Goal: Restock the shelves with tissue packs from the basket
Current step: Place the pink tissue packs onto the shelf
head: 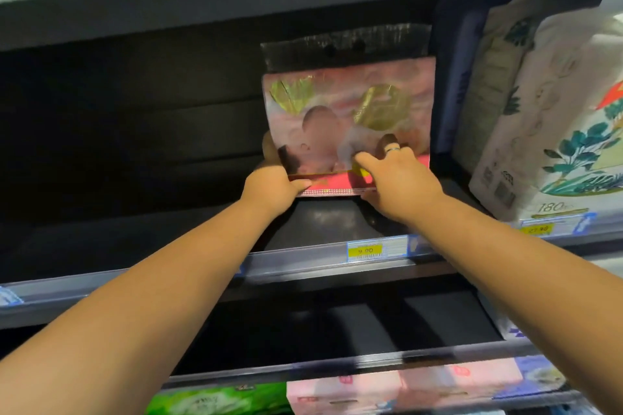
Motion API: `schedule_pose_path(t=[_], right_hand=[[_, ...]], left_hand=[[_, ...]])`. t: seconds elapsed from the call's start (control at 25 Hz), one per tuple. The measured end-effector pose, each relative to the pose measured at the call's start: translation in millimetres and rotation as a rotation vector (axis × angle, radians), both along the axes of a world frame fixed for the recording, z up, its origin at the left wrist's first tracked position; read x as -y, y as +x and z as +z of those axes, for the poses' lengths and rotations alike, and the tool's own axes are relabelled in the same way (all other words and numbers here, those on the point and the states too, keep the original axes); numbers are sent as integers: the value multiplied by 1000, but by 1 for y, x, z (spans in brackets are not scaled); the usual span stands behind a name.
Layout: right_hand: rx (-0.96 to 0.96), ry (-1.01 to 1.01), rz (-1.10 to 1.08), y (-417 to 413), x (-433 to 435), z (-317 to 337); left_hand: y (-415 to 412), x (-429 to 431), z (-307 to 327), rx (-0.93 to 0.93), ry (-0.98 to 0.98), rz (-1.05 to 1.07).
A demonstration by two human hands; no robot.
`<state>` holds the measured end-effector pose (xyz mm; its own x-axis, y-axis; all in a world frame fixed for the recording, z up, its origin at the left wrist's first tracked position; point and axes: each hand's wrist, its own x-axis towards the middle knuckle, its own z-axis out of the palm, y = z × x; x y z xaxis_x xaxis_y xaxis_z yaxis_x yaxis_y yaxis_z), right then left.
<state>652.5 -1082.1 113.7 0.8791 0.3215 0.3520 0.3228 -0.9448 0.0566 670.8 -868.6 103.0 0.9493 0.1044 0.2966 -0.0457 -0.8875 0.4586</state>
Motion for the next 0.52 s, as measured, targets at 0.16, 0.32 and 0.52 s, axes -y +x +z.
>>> schedule_pose_path(t=[0.16, 0.32, 0.52], right_hand=[[-83, -25, -64, 15, -3, 1], [-170, -160, -54, 30, -15, -2], [-344, -236, -149, 55, -10, 1]], left_hand=[[13, 6, -1, 46, 7, 5], [34, 16, 0, -79, 153, 94], [50, 22, 9, -77, 185, 75]])
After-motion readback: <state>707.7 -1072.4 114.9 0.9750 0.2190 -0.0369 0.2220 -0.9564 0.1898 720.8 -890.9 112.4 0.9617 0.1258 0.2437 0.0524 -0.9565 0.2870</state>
